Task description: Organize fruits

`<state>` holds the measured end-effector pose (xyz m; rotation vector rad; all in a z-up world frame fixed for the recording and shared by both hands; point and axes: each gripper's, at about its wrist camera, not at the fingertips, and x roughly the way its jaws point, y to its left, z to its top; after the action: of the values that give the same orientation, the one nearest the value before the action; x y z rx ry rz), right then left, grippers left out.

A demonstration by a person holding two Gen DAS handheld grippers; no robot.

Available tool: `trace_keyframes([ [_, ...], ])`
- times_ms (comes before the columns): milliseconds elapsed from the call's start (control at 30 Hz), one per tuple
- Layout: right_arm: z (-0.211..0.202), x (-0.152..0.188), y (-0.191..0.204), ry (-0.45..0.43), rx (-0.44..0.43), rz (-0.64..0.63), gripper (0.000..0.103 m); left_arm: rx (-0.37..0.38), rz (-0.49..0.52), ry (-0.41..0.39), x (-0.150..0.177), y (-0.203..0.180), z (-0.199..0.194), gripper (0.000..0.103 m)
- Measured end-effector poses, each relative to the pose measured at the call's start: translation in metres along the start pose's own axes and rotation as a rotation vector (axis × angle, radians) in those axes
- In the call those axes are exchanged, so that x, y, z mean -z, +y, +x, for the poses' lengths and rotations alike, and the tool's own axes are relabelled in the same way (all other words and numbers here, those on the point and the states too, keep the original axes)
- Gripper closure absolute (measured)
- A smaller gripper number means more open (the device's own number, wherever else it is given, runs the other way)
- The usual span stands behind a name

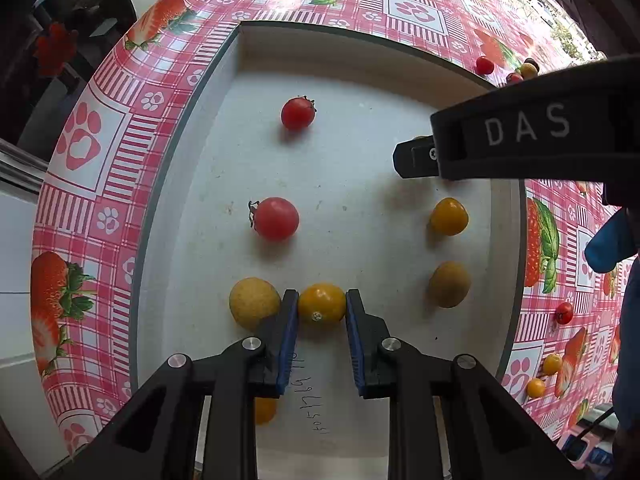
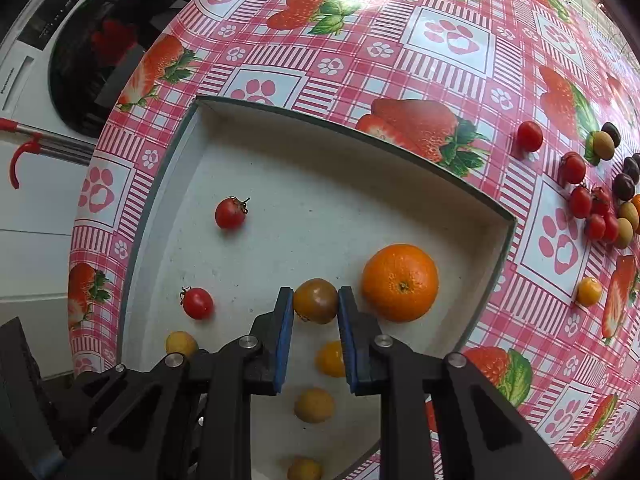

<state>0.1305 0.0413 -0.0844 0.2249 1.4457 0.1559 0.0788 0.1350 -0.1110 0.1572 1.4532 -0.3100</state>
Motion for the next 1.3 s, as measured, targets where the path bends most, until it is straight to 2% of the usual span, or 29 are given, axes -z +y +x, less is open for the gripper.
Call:
trace_keyframes([
  [200,0.012,-0.001,0.002,0.028,0.015,-0.005,0.078,0.006,-0.004,-0.008,0.006,0.004,0.000,0.078],
  [300,0.015,-0.005,0.004,0.033,0.007,-0.010,0.073,0.009,-0.004,-0.005,0.008,0.006,0.000,0.078],
  [400,0.016,-0.004,0.009,0.039,-0.015,-0.010,0.054,0.010,-0.003,0.001,0.010,0.010,0.000,0.078],
  [433,0.015,-0.003,0.010,0.036,-0.017,-0.012,0.044,0.008,-0.002,0.000,0.011,0.011,0.000,0.078],
  [467,0.014,-0.002,0.009,0.032,-0.025,-0.010,0.037,0.008,-0.003,-0.001,0.012,0.013,-0.002,0.072],
  [500,0.012,-0.002,0.010,0.029,-0.036,-0.006,0.036,0.010,-0.002,-0.003,0.012,0.013,-0.003,0.049],
  [567,0.007,-0.001,0.009,0.021,-0.063,0.004,0.028,-0.023,-0.006,-0.038,0.014,0.017,-0.014,0.022],
  [633,-0.001,0.001,0.010,0.007,-0.087,0.013,0.023,-0.030,0.005,-0.061,0.014,0.019,-0.024,0.022],
  [833,-0.026,0.006,0.005,-0.024,-0.135,0.062,0.017,-0.031,0.023,-0.060,0.014,0.018,-0.041,0.022],
  [967,-0.049,0.017,0.001,-0.072,-0.087,0.081,0.016,-0.036,0.033,-0.051,0.016,0.018,-0.050,0.022],
  [1033,-0.058,0.023,-0.001,-0.082,-0.028,0.074,0.015,-0.035,0.042,-0.044,0.016,0.018,-0.053,0.019],
  [1067,-0.061,0.028,-0.004,-0.083,0.008,0.065,0.015,-0.039,0.048,-0.042,0.017,0.017,-0.055,0.000],
  [1200,-0.071,0.047,-0.010,-0.076,0.110,0.023,0.015,-0.048,0.081,-0.042,0.019,0.014,-0.061,0.000],
  [1300,-0.079,0.061,-0.015,-0.074,0.136,0.020,0.015,-0.056,0.103,-0.043,0.026,0.003,-0.066,0.000],
])
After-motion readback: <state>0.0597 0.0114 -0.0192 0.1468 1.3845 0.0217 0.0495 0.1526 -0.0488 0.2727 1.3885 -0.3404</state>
